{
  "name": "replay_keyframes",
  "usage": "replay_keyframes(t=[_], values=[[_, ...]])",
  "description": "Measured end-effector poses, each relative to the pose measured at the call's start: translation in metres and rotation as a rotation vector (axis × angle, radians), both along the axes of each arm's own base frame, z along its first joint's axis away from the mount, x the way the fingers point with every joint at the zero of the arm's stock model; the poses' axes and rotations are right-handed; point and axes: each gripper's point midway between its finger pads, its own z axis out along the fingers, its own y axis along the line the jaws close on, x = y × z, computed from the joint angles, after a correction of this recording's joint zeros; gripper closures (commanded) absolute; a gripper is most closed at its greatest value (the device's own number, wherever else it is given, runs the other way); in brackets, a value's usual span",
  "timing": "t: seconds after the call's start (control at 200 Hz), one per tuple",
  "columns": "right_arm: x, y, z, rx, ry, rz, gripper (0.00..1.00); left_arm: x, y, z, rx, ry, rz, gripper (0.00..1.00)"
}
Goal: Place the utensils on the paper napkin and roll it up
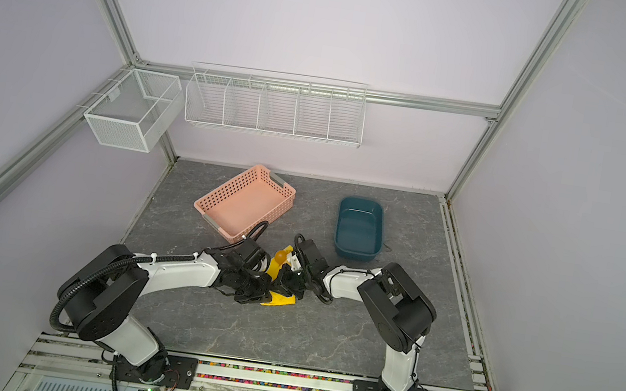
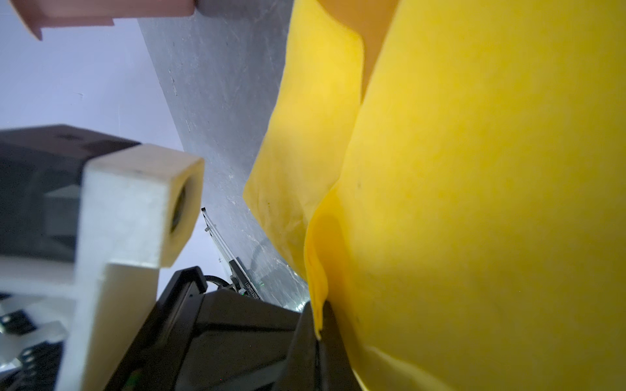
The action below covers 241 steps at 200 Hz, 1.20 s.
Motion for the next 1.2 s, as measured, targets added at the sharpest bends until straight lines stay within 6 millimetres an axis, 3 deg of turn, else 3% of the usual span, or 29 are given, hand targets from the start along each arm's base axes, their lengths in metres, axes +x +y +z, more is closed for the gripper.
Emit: replay_keyframes(t=[0.35, 0.575, 0.7, 0.995, 1.12, 1.205], values=[[0.001, 0.001, -0.011, -0.006, 0.016, -0.005, 0.91, 0.000, 0.000, 0.000, 0.000, 0.000, 0.000, 1.00], [0.001, 0.002, -0.012, -0.004, 0.021, -0.010, 0.82, 0.000, 0.001, 0.000, 0.005, -0.002, 0.002, 1.00], [0.001, 0.004, -0.011, 0.006, 0.022, -0.006, 0.75, 0.000, 0.012, 0.002, 0.050, -0.014, 0.021, 1.00], [0.001, 0.007, -0.007, 0.028, 0.018, 0.003, 0.63, 0.031, 0.055, 0.040, 0.053, -0.106, 0.168, 1.00], [0.002, 0.008, -0.005, 0.036, 0.015, 0.005, 0.60, 0.036, 0.054, 0.047, 0.045, -0.114, 0.167, 1.00], [0.002, 0.008, -0.005, 0.036, 0.015, 0.005, 0.67, 0.042, 0.047, 0.051, 0.029, -0.116, 0.158, 1.00]])
